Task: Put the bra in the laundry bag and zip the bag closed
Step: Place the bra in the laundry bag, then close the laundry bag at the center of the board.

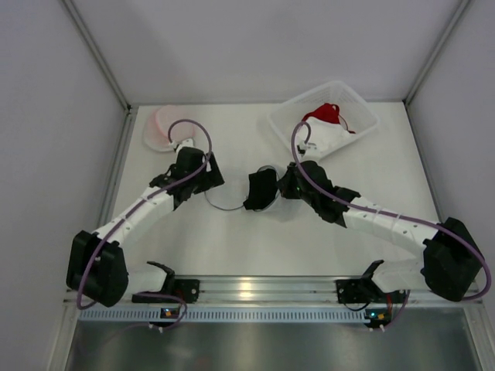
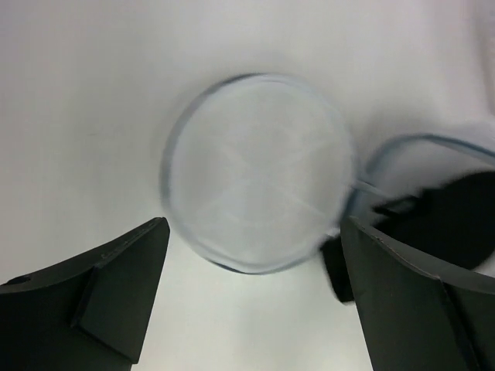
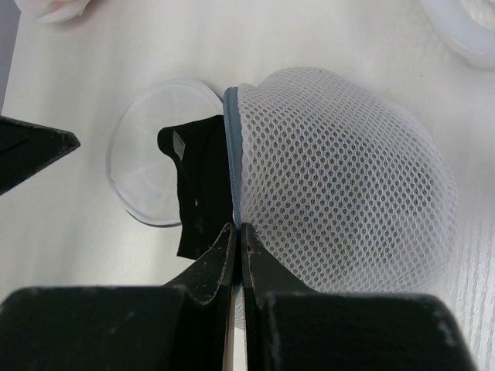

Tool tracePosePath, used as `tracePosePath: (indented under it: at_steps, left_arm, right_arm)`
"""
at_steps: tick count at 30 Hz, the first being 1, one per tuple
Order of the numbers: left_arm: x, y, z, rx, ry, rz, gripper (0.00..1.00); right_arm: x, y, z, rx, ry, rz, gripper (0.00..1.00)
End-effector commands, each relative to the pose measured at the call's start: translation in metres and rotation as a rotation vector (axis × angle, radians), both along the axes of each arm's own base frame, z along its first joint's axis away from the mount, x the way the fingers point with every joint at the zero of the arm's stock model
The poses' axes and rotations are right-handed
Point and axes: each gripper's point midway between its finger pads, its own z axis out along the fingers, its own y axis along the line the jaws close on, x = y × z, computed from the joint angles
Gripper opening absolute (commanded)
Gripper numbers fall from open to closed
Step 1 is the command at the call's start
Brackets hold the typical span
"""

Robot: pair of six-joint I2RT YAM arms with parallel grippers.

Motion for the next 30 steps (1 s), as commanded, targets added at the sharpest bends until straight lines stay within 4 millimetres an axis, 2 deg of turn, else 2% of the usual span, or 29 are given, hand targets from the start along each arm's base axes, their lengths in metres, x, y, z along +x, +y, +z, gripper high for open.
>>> tracePosePath:
  at_steps: [1, 4, 5, 7, 8, 9, 10, 11, 13, 14, 16, 18, 19, 20, 22, 24, 25, 26, 27, 28, 29, 30]
  left_arm:
    - [0.0, 0.042, -0.029, 0.06, 0.084, 0.161, 0.98]
    - [0.005, 0.05, -0.038, 0.116, 0.096, 0.179, 0.98]
    - [0.007, 0.056, -0.047, 0.134, 0.117, 0.199, 0.98]
    - [0.015, 0.06, -0.054, 0.112, 0.126, 0.209, 0.97]
    - [0.016, 0.061, -0.064, 0.083, 0.147, 0.206, 0.95]
    - [0.018, 0.059, -0.066, 0.05, 0.144, 0.197, 0.94]
    - [0.029, 0.054, -0.062, 0.005, 0.101, 0.188, 0.9]
    - [0.029, 0.056, -0.071, -0.012, 0.114, 0.194, 0.89]
    - [0.038, 0.05, -0.072, -0.045, 0.086, 0.177, 0.84]
    - [0.037, 0.044, -0.079, -0.063, 0.105, 0.155, 0.82]
    - [0.04, 0.036, -0.081, -0.093, 0.096, 0.122, 0.79]
    - [0.045, 0.032, -0.086, -0.107, 0.095, 0.116, 0.68]
    - [0.048, 0.024, -0.084, -0.139, 0.083, 0.083, 0.62]
    - [0.052, 0.02, -0.084, -0.152, 0.072, 0.075, 0.47]
    - [0.053, 0.012, -0.084, -0.185, 0.076, 0.042, 0.26]
    - [0.056, 0.006, -0.08, -0.199, 0.083, 0.019, 0.0]
    - [0.057, 0.006, -0.075, -0.197, 0.08, 0.014, 0.0]
    - [0.063, 0.006, -0.051, -0.199, 0.021, 0.006, 0.0]
    - [0.056, 0.011, -0.045, -0.173, 0.038, 0.014, 0.0]
    - [0.057, 0.016, -0.029, -0.153, 0.008, 0.019, 0.0]
    - [0.066, 0.024, 0.019, -0.108, -0.102, 0.02, 0.0]
    - [0.067, 0.031, 0.043, -0.077, -0.143, 0.031, 0.0]
  right_arm:
    - [0.009, 0.008, 0.02, 0.017, -0.042, 0.026, 0.0]
    - [0.006, 0.012, 0.017, 0.017, -0.042, 0.063, 0.0]
    - [0.005, 0.014, 0.016, 0.015, -0.037, 0.07, 0.0]
    - [0.004, 0.015, 0.014, 0.016, -0.029, 0.081, 0.0]
    - [0.004, 0.016, 0.013, 0.014, -0.027, 0.083, 0.0]
    - [0.004, 0.015, 0.012, 0.014, -0.027, 0.081, 0.0]
    - [0.004, 0.015, 0.011, 0.011, -0.026, 0.078, 0.0]
    - [0.004, 0.014, 0.013, 0.012, -0.03, 0.078, 0.0]
    - [0.005, 0.013, 0.015, 0.01, -0.038, 0.071, 0.0]
    - [0.006, 0.012, 0.017, 0.011, -0.043, 0.067, 0.0]
    - [0.007, 0.01, 0.02, 0.007, -0.055, 0.061, 0.0]
    - [0.007, 0.011, 0.021, 0.005, -0.06, 0.063, 0.0]
    - [0.009, 0.01, 0.022, 0.007, -0.061, 0.058, 0.0]
    - [0.008, 0.01, 0.021, 0.005, -0.058, 0.059, 0.0]
    - [0.009, 0.01, 0.02, 0.006, -0.053, 0.056, 0.0]
    - [0.01, 0.009, 0.021, 0.007, -0.049, 0.044, 0.0]
    - [0.012, 0.007, 0.021, 0.002, -0.05, 0.03, 0.0]
    - [0.011, 0.003, 0.018, -0.018, -0.036, 0.02, 0.0]
    - [0.015, 0.001, 0.023, -0.024, -0.044, 0.005, 0.0]
    - [0.018, -0.004, 0.023, -0.039, -0.048, -0.017, 0.0]
    - [0.02, -0.007, 0.027, -0.045, -0.055, -0.022, 0.0]
    - [0.024, -0.011, 0.031, -0.051, -0.065, -0.028, 0.0]
